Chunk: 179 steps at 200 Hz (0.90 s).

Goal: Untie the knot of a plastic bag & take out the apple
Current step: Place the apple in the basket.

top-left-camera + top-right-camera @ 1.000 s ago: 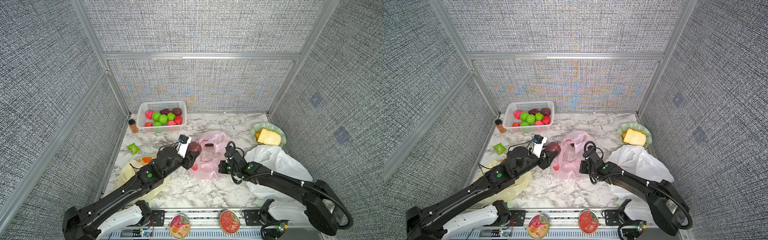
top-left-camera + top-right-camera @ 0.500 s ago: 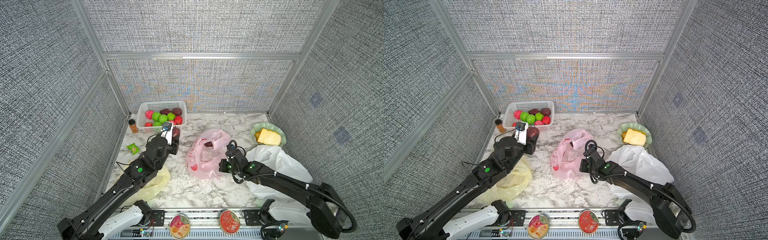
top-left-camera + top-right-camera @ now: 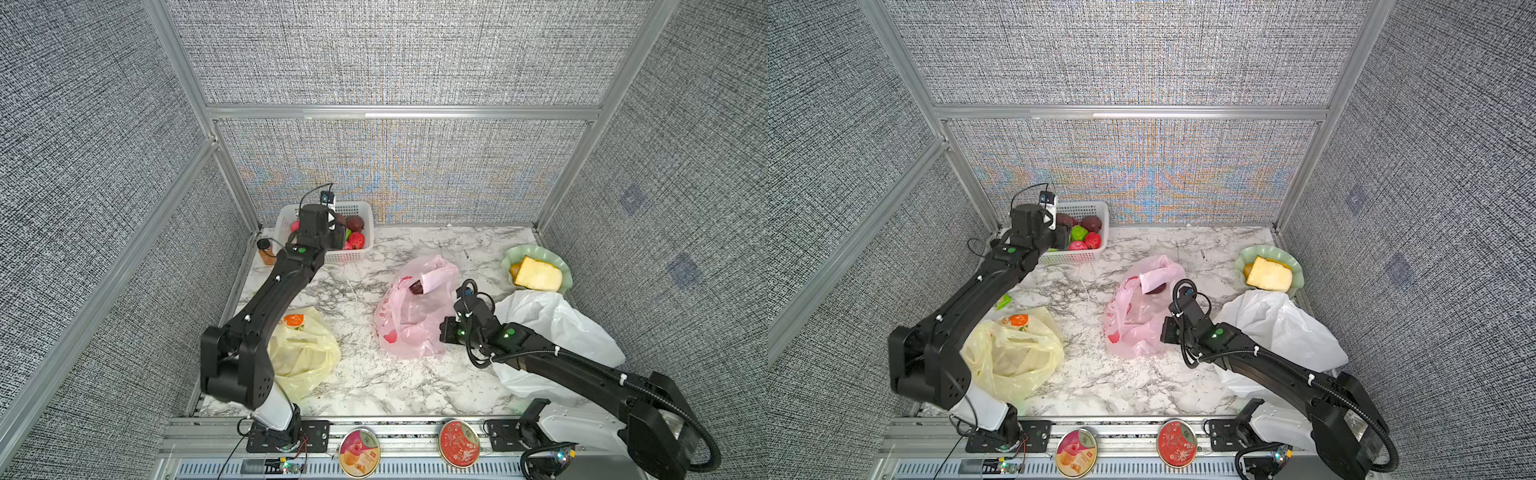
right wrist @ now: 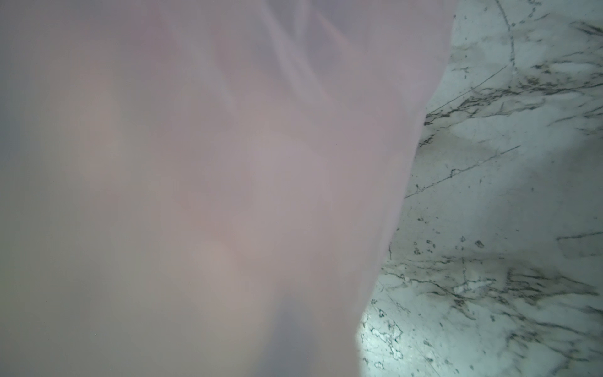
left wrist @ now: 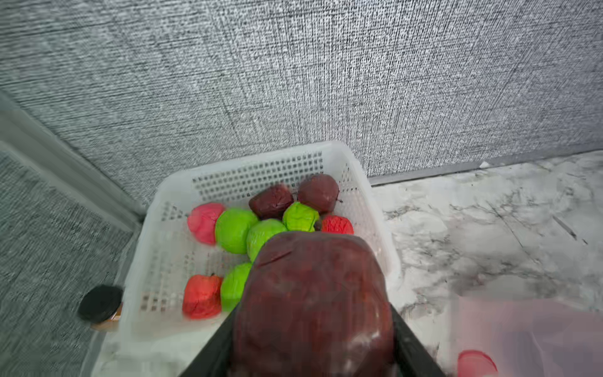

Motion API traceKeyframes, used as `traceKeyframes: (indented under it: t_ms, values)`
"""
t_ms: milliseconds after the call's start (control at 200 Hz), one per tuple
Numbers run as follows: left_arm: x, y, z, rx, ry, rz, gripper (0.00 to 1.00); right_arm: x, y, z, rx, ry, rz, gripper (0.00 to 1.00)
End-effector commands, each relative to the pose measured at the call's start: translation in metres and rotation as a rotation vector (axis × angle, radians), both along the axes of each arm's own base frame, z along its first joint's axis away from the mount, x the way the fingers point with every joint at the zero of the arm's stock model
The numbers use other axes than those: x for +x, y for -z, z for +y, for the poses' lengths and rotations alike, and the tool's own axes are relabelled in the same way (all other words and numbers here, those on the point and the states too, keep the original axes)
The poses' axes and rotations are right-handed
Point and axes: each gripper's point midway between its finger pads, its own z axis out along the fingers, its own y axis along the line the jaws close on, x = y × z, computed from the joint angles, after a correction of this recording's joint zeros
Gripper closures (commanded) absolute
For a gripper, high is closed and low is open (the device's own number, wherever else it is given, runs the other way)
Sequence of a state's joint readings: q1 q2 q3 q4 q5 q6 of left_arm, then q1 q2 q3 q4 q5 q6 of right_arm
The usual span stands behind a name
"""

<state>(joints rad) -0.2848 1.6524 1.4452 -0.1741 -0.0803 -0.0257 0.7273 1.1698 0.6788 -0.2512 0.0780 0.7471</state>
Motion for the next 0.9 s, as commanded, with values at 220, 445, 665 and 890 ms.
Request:
traceKeyframes:
  t_ms: [220, 445, 665, 890]
  values:
    - [0.085, 0.065, -0.004, -0.012, 0.007, 0.151, 0.39, -0.006, 0.007, -0.009, -0.004, 0.034, 0.016, 1.0]
    - [0.099, 0.071, -0.005, 0.0, 0.003, 0.168, 0.28, -0.005, 0.009, -0.007, -0.002, 0.031, 0.022, 1.0]
    - [0.093, 0.051, -0.001, 0.017, 0.003, 0.141, 0.24, -0.004, 0.01, -0.005, 0.001, 0.025, 0.024, 1.0]
    - [0.074, 0.03, -0.001, 0.006, 0.027, 0.119, 0.24, -0.004, 0.009, -0.004, 0.006, 0.023, 0.021, 1.0]
